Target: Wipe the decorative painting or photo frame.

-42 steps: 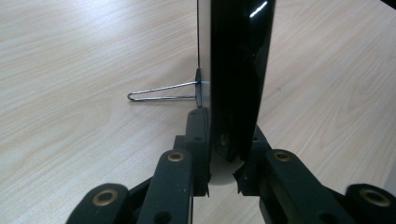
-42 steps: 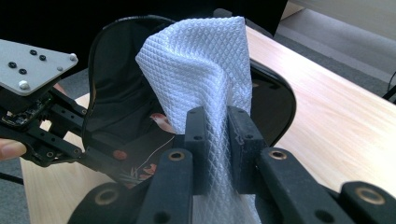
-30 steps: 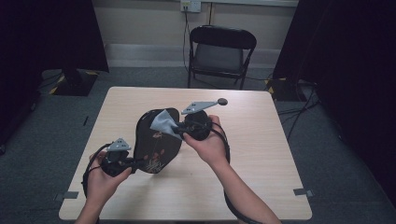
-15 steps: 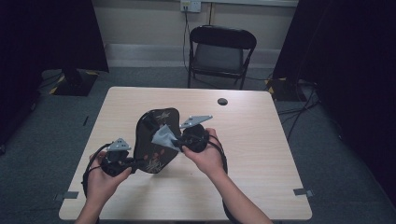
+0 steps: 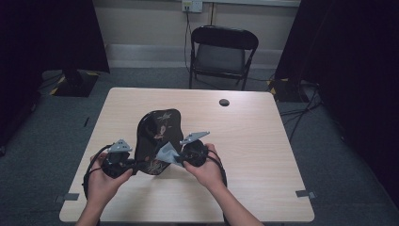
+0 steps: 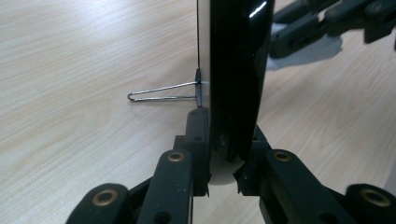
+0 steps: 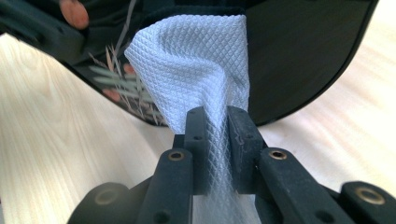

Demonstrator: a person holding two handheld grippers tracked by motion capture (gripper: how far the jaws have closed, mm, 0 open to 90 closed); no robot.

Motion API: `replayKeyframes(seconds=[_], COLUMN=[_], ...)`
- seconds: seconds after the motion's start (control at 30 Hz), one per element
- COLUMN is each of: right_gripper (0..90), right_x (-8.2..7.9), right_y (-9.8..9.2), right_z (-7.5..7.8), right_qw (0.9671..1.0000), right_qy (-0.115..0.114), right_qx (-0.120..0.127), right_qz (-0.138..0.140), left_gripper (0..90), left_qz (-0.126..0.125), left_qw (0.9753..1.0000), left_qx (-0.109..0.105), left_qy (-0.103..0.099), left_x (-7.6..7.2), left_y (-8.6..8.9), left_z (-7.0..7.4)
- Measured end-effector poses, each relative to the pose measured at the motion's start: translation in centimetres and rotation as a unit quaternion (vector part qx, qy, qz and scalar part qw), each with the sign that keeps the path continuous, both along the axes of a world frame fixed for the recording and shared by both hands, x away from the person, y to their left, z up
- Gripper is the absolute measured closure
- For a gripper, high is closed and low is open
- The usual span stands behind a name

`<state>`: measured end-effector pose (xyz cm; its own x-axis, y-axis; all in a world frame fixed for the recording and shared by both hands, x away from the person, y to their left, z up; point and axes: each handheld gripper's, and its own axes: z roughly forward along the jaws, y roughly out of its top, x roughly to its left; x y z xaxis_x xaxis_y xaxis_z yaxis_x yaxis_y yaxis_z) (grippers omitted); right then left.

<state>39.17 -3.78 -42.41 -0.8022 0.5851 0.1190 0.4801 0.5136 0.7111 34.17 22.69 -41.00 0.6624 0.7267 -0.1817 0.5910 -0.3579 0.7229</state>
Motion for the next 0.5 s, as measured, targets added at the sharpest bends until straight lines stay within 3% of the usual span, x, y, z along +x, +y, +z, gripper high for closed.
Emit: replayKeyframes(seconds=[0.5], right_gripper=[79.9], right_x=[-0.5], right_y=[-0.2], right_z=[-5.2], right_qw=[0.9988], right_qy=[0.041], right_qx=[-0.027], right_qz=[-0.007], left_gripper=[78.6], left_qz=[0.000], left_qw=[1.0000], left_qx=[0.000], left_qy=[0.000], left_x=[0.0], left_y=[0.0], left_z=[0.0])
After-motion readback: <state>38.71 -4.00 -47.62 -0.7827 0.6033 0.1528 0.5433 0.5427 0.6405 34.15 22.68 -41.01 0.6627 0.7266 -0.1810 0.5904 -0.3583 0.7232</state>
